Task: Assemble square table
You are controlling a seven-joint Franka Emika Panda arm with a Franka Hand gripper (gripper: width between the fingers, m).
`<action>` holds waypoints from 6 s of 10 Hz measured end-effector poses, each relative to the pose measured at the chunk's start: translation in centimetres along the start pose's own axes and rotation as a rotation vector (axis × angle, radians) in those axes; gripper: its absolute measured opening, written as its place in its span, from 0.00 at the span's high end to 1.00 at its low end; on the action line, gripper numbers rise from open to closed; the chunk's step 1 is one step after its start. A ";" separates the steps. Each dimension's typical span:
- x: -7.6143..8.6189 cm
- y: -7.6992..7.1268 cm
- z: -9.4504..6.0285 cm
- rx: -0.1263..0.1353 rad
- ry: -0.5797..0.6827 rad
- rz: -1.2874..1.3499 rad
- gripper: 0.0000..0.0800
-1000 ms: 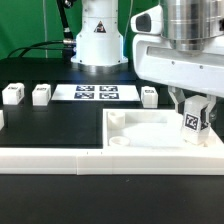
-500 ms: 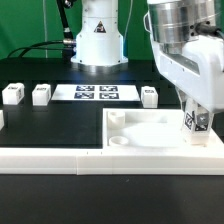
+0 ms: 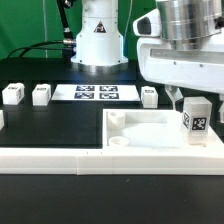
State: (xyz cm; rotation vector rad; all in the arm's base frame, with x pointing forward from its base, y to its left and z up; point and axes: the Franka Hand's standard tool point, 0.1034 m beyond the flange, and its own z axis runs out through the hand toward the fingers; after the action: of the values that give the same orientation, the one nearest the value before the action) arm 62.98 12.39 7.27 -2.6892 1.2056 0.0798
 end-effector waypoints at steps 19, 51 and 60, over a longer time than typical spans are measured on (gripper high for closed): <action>1.9 1.2 0.1 -0.028 0.016 0.529 0.64; -0.3 0.4 0.7 -0.080 0.085 0.350 0.23; 0.5 0.4 0.1 -0.113 0.089 -0.833 0.19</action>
Offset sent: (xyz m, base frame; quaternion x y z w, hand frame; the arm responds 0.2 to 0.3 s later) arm 0.0090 -0.0157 0.0068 -0.0834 0.0508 -0.3947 0.9136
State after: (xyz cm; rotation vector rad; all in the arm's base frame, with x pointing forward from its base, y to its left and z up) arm 62.97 11.77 7.05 -3.0772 0.0220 -0.0961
